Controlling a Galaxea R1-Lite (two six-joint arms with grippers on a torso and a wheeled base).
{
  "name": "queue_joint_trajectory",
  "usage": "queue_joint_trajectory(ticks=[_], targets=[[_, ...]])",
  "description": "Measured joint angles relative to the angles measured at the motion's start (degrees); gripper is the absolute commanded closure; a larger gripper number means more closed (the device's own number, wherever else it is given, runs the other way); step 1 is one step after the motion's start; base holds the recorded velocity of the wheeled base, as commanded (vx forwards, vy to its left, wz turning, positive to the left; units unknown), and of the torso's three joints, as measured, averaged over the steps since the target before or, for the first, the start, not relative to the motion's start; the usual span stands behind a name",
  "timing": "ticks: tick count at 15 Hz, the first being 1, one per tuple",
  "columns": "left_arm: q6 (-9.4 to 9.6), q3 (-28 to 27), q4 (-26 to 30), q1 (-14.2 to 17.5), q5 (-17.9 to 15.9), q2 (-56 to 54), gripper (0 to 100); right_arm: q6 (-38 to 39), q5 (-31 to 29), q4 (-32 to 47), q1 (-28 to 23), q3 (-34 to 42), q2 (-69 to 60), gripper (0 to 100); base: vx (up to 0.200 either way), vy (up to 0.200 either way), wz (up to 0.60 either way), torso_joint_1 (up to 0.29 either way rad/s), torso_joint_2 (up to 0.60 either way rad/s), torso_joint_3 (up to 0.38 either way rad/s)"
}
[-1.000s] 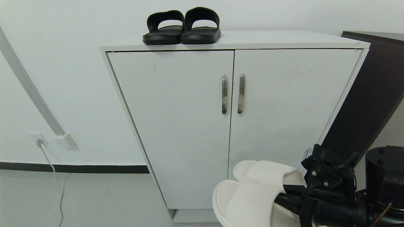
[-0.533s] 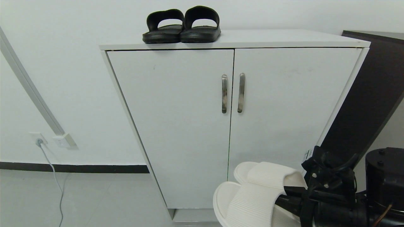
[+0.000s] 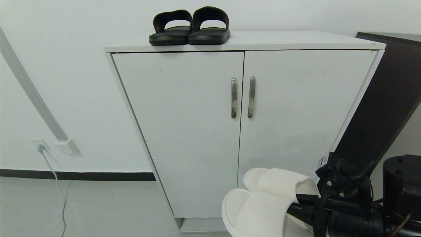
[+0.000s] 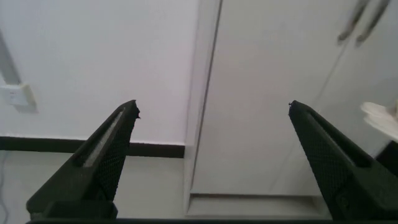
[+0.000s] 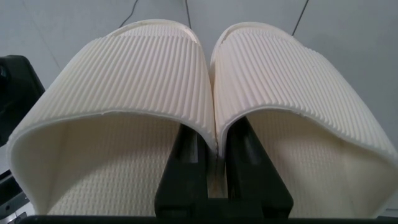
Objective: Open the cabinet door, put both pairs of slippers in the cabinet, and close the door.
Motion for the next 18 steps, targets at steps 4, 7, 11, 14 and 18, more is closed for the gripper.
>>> queue_joint_trajectory(ticks=[4, 7, 11, 14, 18], targets=[[-0.44, -2.8, -5.0, -0.2, -11.7, 11.4, 0, 0.0, 0.0, -0.9, 0.0, 0.4, 0.0, 100, 0.000, 0.000, 0.00, 0.000, 0.00, 0.000], [-0.46, -5.7, -10.6, -0.4, -19.3, 20.9, 0, 0.1, 0.1, -1.0, 0.0, 0.6, 0.0, 100, 0.000, 0.000, 0.00, 0.000, 0.00, 0.000], [-0.90, -14.2, -13.4, -7.4, -23.8, 31.3, 0, 0.0, 0.1, -1.0, 0.0, 0.6, 0.0, 100, 0.000, 0.000, 0.00, 0.000, 0.00, 0.000], [-1.63, -19.8, -13.8, -16.0, -24.1, 39.2, 0, 0.0, 0.1, -1.0, 0.0, 0.7, 0.1, 100, 0.000, 0.000, 0.00, 0.000, 0.00, 0.000], [-2.27, -24.8, -21.1, -24.6, -24.0, 52.6, 0, 0.0, 0.1, -1.0, 0.2, 0.8, 0.2, 100, 0.000, 0.000, 0.00, 0.000, 0.00, 0.000]])
